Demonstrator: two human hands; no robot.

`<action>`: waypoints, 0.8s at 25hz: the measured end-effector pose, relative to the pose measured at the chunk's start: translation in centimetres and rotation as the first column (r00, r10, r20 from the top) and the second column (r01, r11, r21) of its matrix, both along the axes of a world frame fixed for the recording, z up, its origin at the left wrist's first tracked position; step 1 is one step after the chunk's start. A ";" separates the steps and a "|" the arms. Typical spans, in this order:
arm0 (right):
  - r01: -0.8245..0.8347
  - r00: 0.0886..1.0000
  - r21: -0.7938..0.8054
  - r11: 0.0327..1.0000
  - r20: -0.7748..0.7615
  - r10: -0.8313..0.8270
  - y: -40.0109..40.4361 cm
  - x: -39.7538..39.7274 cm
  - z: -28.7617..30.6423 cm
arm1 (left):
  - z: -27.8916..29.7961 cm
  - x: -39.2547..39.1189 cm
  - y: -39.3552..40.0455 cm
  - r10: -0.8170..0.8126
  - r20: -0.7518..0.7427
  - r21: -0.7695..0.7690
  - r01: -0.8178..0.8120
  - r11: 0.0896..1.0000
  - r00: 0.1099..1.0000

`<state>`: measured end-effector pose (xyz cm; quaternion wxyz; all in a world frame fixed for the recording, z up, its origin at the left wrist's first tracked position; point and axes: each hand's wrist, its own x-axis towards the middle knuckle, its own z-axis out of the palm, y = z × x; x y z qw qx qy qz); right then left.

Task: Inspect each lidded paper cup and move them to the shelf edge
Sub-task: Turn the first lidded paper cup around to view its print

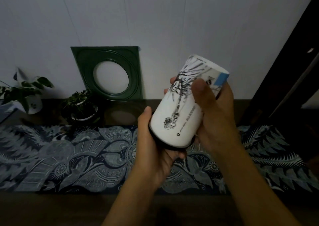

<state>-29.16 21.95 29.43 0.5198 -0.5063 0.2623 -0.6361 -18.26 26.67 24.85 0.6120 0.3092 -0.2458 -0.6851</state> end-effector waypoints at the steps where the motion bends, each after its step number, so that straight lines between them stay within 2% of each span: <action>1: -0.029 0.999 0.000 1.000 -0.038 0.029 -0.1 -0.2 0.2 | 0.1 0.3 -0.1 -0.097 -0.072 0.039 0.100 0.994 0.993; 3: -0.069 0.993 0.008 0.998 -0.096 0.069 -0.1 -0.4 0.3 | 0.1 0.7 -0.1 -0.218 -0.186 0.079 0.236 0.968 0.958; 5: -0.051 0.993 0.025 0.998 -0.102 0.053 0.0 -0.2 0.3 | -0.2 0.7 -0.1 -0.221 -0.152 0.059 0.232 0.971 0.963; 8: 0.083 0.996 0.025 0.996 -0.046 -0.081 0.2 0.4 -0.2 | -0.5 0.1 -0.1 -0.013 0.041 -0.039 0.015 0.999 0.999; 11: 0.184 0.981 0.035 0.982 0.047 -0.186 0.4 1.3 -0.9 | -1.2 -0.5 -0.3 0.310 0.277 -0.234 -0.249 0.940 0.910; 13: 0.196 0.979 0.031 0.980 0.050 -0.198 0.5 1.6 -1.2 | -1.3 -0.6 -0.2 0.373 0.309 -0.276 -0.293 0.915 0.875; 15: 0.170 0.985 0.023 0.985 -0.002 -0.170 0.5 1.4 -1.2 | -1.0 -0.2 0.0 0.276 0.242 -0.180 -0.236 0.955 0.930; 17: 0.090 0.995 0.019 0.996 -0.041 -0.090 0.4 0.9 -1.0 | -0.6 0.6 0.0 0.099 0.133 -0.045 -0.094 0.995 0.986; 20: -0.047 0.996 -0.015 0.999 -0.083 0.045 0.1 0.0 -0.7 | -0.4 1.5 -0.1 -0.202 -0.053 0.084 0.206 0.975 0.978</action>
